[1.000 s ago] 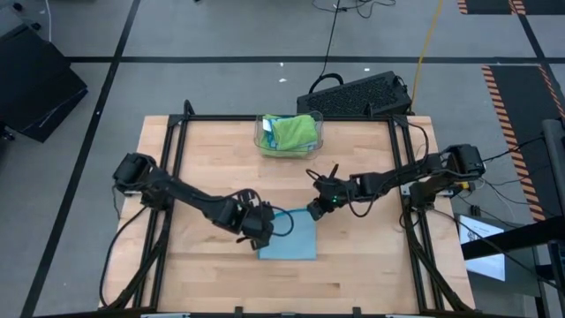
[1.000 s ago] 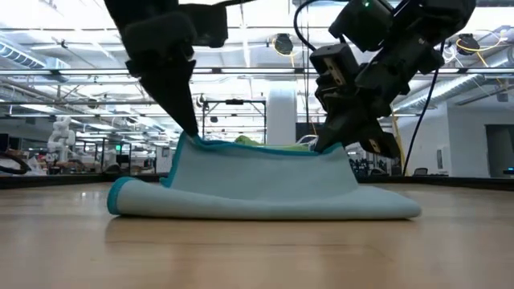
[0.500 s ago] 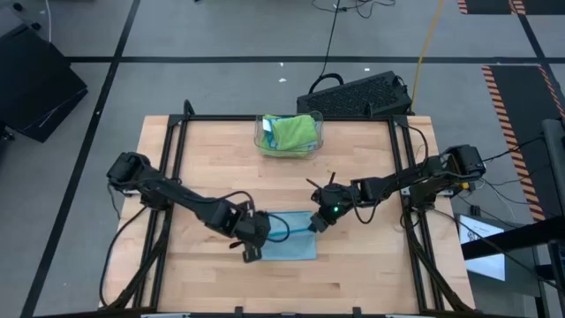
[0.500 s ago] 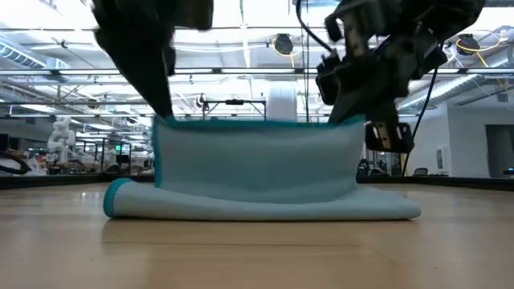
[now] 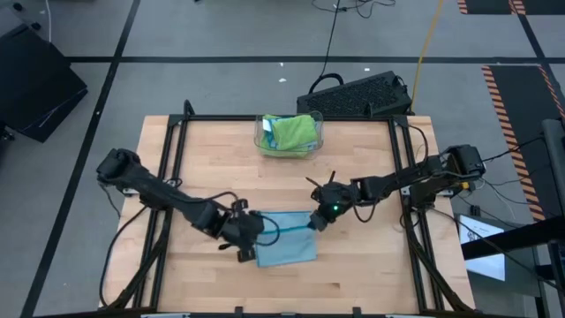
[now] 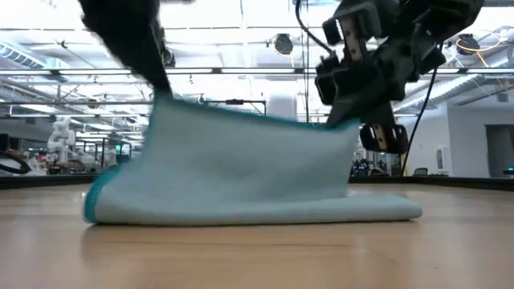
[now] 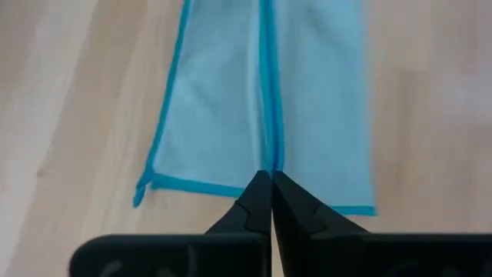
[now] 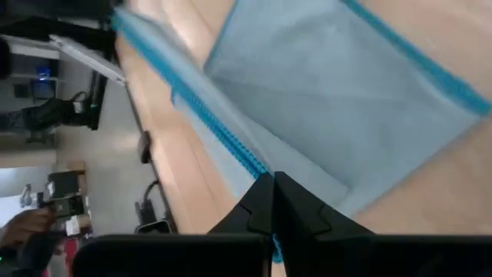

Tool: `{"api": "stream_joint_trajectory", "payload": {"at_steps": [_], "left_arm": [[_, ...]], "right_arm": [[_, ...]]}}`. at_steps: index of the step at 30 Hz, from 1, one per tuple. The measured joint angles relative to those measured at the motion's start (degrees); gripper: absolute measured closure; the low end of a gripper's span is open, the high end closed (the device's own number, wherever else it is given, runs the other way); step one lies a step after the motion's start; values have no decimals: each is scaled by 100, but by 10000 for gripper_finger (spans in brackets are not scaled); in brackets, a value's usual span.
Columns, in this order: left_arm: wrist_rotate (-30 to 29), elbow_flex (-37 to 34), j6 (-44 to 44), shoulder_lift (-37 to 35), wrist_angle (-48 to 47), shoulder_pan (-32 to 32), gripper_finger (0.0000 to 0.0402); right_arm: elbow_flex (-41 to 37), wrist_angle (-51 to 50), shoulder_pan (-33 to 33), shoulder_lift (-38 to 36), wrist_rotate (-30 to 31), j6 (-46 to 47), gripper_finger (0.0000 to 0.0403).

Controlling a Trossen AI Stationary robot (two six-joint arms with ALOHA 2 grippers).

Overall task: Fold microfiber towels
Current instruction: Fold the blue microfiber cloth

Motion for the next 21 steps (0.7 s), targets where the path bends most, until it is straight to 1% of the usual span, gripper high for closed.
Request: {"api": "stream_joint_trajectory", "payload": {"at_steps": [5,7,10,14,19,21], "left_arm": [[186,-686,-39,-4,821,305,394],[146,-847,-41,-18,856,377,398],[3,-954,-10,-48,891,493,395],[7,-1106,0,-46,915,582,388],[33,-1221,-21,-45,1046,612,397],[35,-1222,-27,-45,1070,601,394]], "right_arm": [[-5,-154,-240,0,-2,-171,403],[-7,-198,-291,4,31,-206,403],[-7,-298,-369,1,35,-271,403],[-3,-298,-484,2,44,-275,403],[-3,-175,-496,4,-5,181,403],[-3,-225,-455,4,-30,215,403]]}}
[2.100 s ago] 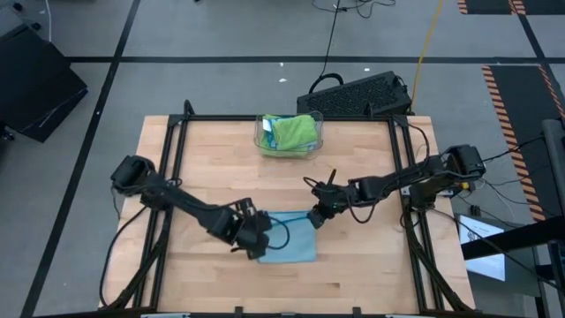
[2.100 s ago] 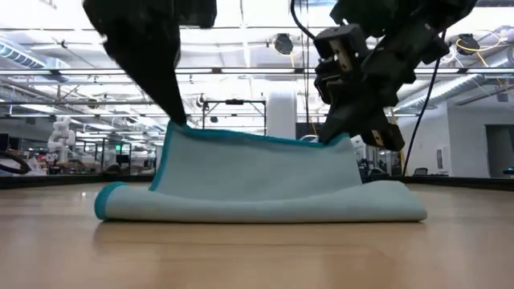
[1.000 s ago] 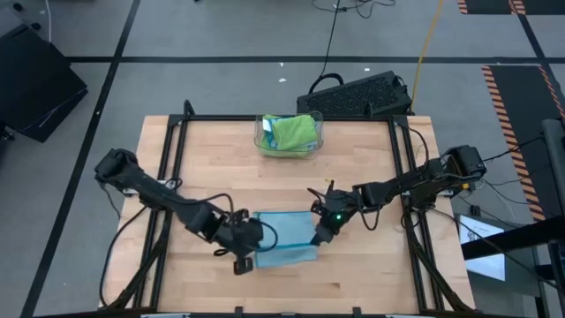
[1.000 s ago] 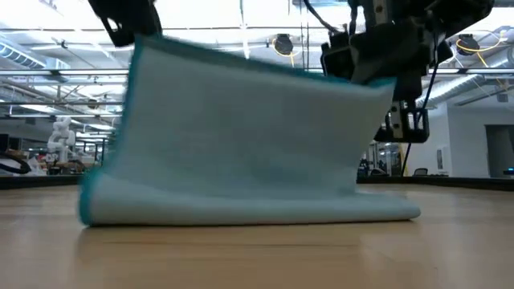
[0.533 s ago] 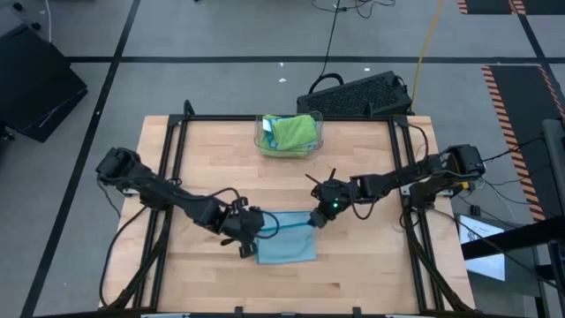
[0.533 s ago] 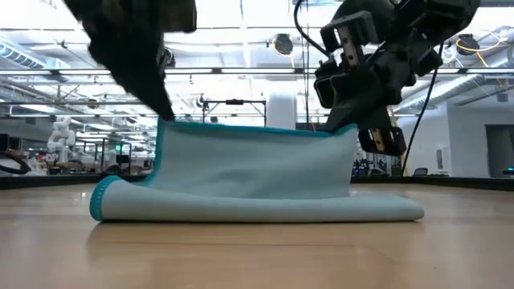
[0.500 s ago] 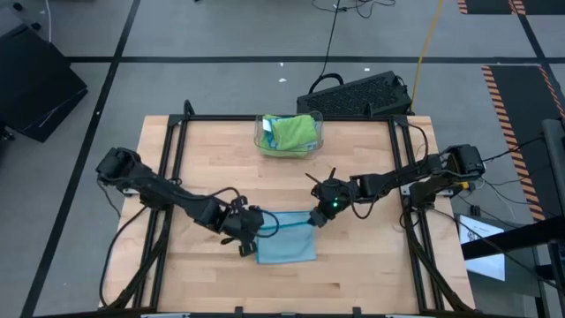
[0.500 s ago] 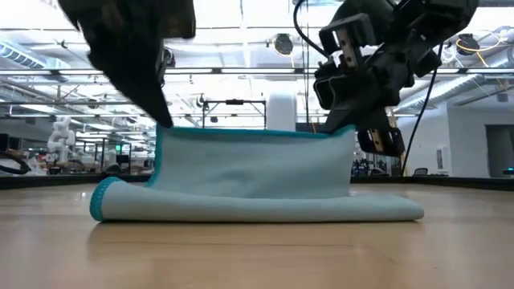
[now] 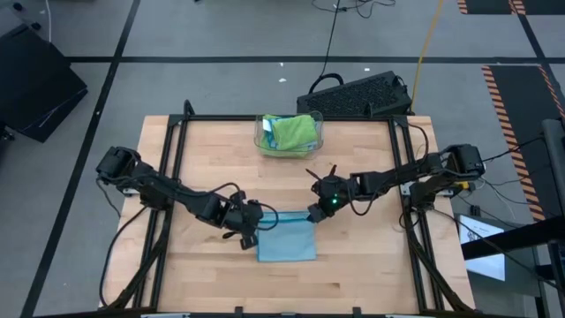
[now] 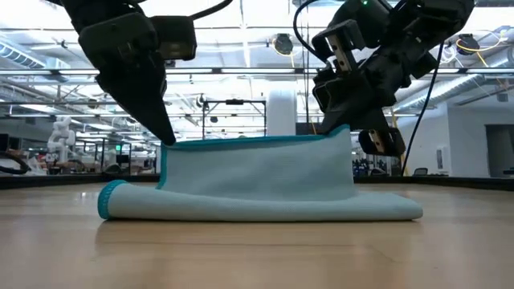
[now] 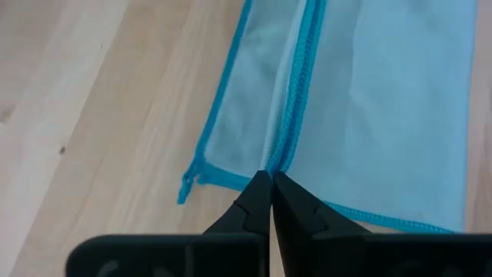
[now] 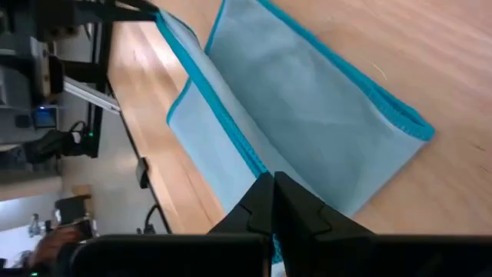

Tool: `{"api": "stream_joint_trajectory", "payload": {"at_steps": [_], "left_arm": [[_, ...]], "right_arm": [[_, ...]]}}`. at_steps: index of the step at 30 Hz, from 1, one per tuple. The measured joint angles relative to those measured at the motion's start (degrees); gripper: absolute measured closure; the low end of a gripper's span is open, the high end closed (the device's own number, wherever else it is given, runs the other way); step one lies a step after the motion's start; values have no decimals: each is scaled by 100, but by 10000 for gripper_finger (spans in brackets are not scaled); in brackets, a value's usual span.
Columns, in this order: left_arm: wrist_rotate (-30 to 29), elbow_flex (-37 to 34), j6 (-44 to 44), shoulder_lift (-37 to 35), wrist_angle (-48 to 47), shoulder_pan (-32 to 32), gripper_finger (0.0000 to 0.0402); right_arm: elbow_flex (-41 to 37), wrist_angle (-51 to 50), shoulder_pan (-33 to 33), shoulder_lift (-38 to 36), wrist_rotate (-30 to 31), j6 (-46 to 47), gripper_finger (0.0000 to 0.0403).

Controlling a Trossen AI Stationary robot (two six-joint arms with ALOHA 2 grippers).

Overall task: Fold microfiber towels
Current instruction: Fold the blue microfiber cloth

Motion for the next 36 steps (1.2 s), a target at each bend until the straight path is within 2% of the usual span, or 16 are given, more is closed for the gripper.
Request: {"api": "stream_joint_trajectory", "payload": {"at_steps": [7,10,17,21,25,28,32,36], "left_arm": [[-128,0,27,0,-7,50,384],[-184,0,27,0,-23,52,380],[-600,-11,-86,9,-93,50,348],[-892,-11,59,9,-57,69,304],[-895,-4,-15,7,-89,189,253],[-648,118,-437,-136,-525,266,225],[-160,243,-1700,-453,-795,258,217],[-67,243,-2789,-524,-98,-97,236]], "right_arm": [[0,-189,-19,0,236,-217,400],[-2,-233,-30,0,474,-208,383],[-9,-348,-102,0,693,-198,285],[-9,-318,-153,0,671,-204,231],[-9,-284,-151,0,652,-180,201],[-9,-287,-120,-40,501,-53,196],[7,-222,82,-196,483,72,198],[11,264,338,-268,513,106,207]]}}
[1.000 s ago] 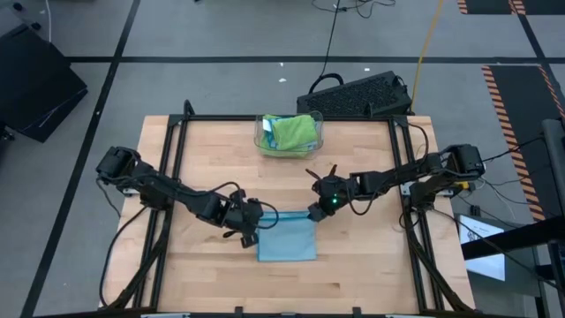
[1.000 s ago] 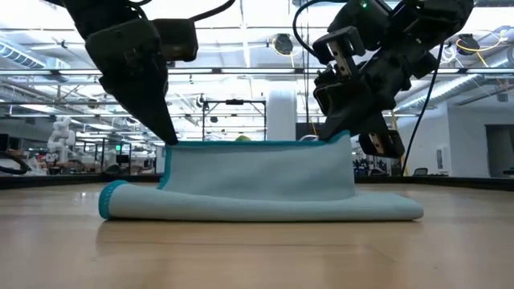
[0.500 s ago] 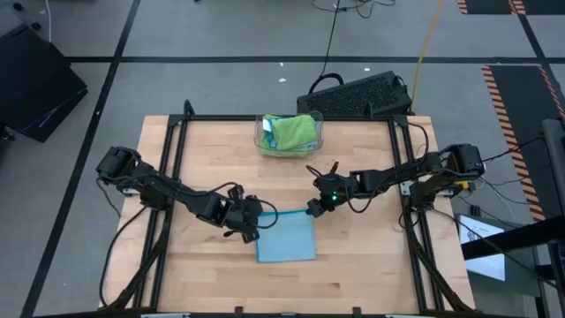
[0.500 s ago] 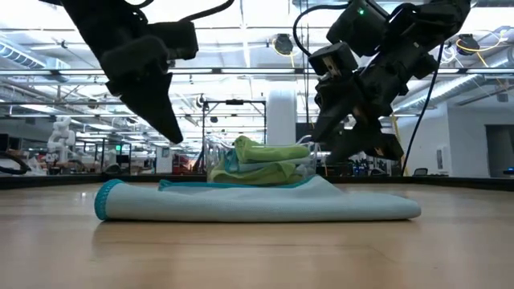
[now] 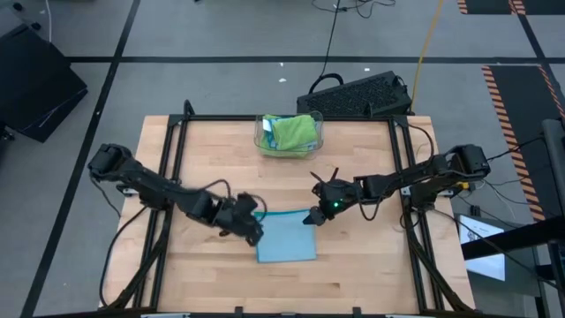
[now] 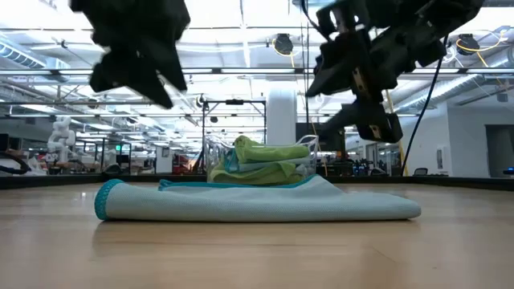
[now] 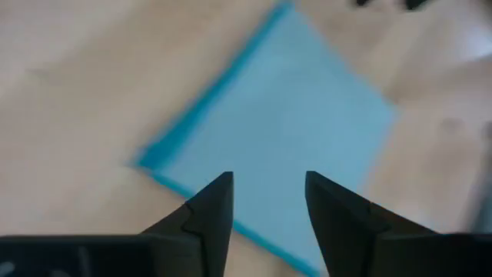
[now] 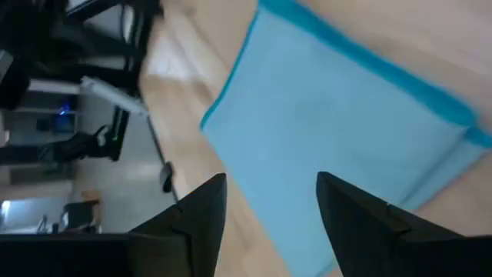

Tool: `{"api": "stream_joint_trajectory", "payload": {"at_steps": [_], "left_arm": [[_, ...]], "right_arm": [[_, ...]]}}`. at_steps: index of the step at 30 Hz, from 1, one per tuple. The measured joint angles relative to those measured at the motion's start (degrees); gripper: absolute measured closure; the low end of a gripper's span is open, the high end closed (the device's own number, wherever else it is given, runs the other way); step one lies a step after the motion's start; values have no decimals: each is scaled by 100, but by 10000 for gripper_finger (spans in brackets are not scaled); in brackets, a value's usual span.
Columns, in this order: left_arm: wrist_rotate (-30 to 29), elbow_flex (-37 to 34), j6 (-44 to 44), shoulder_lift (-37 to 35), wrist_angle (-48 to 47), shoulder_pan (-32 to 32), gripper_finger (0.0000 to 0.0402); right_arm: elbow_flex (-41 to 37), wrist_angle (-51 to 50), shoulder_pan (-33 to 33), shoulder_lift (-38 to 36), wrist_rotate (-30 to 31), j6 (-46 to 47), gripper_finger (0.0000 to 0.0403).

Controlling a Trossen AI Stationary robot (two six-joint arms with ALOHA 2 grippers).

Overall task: Fold microfiber towels
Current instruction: Fold the blue microfiber cloth

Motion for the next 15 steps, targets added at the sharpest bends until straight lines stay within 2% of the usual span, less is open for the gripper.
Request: {"api": "stream_joint_trajectory", "payload": {"at_steps": [4,8,11,15], "left_arm": [[-235,-68,-361,489,1365,-437,269],[-66,-81,-299,1161,2537,-590,299],[113,-77,-101,1578,3006,-646,319],[124,-86,8,1999,2693,-671,341]], "right_arm": [[9,237,158,189,152,93,231],[4,391,167,503,158,2,263],[31,347,181,680,154,-200,288],[42,286,236,991,176,-535,320]]}}
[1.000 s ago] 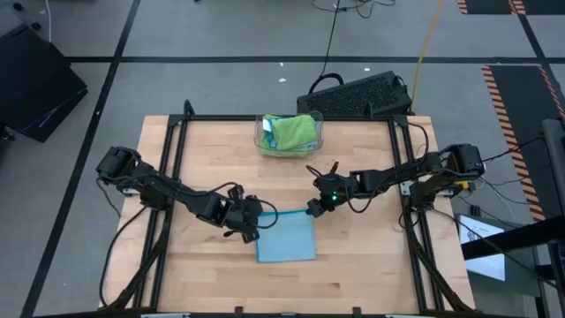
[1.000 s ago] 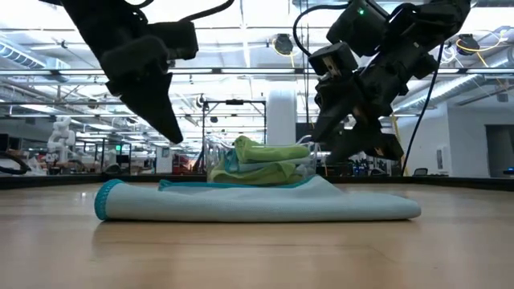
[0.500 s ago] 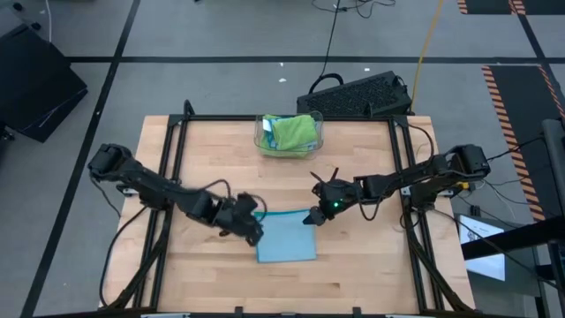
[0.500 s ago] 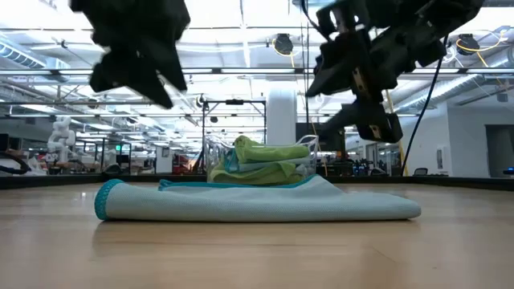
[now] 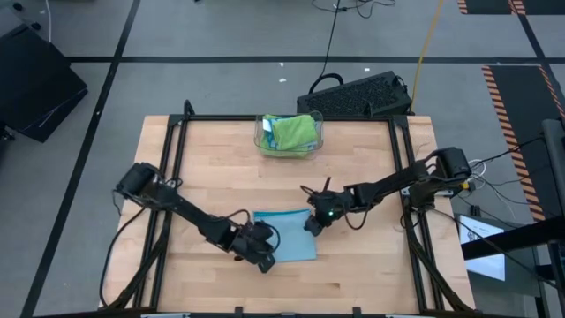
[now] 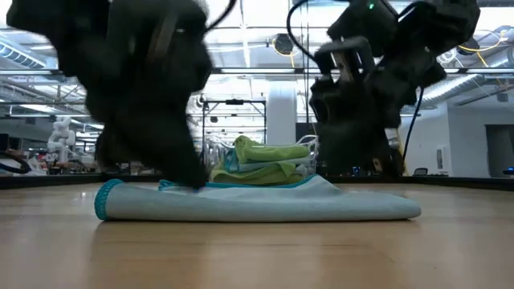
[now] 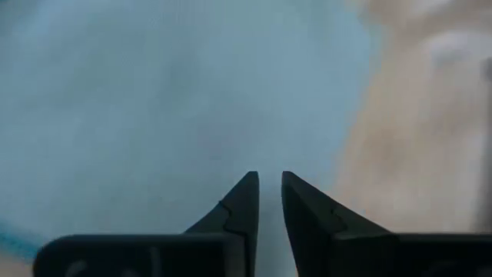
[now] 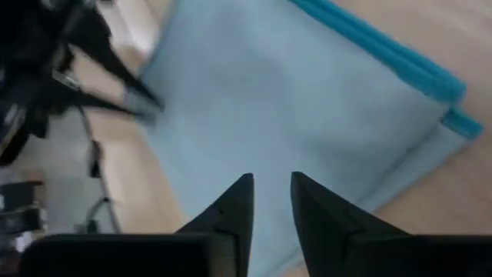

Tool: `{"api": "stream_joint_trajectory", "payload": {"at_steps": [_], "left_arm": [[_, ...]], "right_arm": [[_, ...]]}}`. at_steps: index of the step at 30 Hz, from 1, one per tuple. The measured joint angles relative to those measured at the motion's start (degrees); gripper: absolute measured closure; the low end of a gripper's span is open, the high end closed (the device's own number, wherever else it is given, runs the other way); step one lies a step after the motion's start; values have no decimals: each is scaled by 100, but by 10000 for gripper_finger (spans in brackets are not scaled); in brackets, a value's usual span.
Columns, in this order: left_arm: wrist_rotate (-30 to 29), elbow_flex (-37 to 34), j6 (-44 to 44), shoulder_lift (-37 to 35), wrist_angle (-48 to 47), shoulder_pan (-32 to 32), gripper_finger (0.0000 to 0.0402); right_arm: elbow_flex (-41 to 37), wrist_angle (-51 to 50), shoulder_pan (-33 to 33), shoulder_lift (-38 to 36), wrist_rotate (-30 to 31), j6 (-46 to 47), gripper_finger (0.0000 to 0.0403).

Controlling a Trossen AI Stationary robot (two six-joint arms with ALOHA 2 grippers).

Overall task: Fold microfiber towels
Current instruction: Fold the blue microfiber cloth

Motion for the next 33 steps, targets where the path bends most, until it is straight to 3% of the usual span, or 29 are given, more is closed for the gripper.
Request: {"api": "stream_joint_trajectory", "payload": {"at_steps": [4,10,16,26,33], "left_arm": [[159,27,-15,199,-535,59,354],[453,26,1123,112,-883,223,366],[571,9,1979,-21,-1289,601,366],[1390,0,2500,-1016,-2100,909,366],[1189,-2,2740,-1896,-2432,654,361]], "right_arm": [[-2,-90,85,332,-18,121,343],[31,293,477,710,-30,1113,359],[15,446,860,635,-22,1832,360],[11,-1046,573,-339,137,796,355],[22,-824,674,-807,296,-39,312]]}}
